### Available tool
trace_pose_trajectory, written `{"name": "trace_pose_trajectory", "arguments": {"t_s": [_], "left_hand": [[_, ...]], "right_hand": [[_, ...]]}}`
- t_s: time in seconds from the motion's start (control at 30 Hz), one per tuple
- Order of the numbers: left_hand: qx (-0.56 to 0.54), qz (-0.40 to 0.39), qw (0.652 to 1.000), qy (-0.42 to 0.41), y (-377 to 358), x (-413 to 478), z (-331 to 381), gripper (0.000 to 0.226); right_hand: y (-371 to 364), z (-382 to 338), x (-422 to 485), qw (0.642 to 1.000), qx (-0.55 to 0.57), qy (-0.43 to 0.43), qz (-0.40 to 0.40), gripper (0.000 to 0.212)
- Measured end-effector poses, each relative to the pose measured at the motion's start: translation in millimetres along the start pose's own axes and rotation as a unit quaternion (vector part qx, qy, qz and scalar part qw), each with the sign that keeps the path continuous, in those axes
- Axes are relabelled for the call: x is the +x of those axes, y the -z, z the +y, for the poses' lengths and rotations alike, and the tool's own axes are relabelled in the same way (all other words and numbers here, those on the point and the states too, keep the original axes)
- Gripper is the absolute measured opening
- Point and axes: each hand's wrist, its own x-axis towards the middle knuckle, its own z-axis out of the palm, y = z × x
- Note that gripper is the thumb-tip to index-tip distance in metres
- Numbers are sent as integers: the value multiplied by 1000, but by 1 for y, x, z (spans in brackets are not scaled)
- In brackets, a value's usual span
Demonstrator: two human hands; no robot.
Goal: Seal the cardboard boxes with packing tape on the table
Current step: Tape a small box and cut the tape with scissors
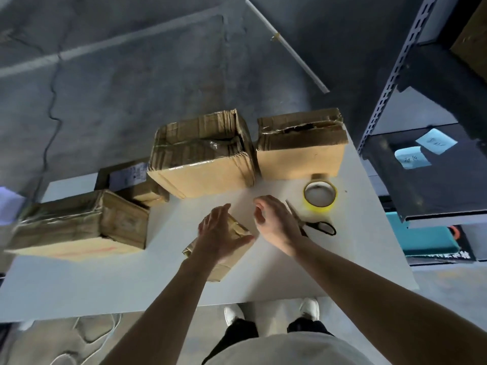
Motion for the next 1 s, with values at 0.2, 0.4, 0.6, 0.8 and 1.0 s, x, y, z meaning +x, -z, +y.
{"name": "trace_pose_trajectory", "arguments": {"t_s": [0.2,0.4,0.6,0.8,1.0], "left_hand": [[53,-29,998,25,-6,-10,-20,121],[55,10,997,-53,0,2,-35,98],[54,5,993,-107,5,12,-34,84],[59,28,990,-127,-2,14,-40,79],[45,38,990,-129,-4,13,-39,76]], "right_hand": [[-19,-16,-6,999,36,22,-1,10],[-36,-33,-15,998,34,31,48,24],[-52,-46,-27,997,37,17,67,32],[-62,-47,-23,989,59,-107,78,26],[-65,-46,-17,984,47,-170,15,29]]}}
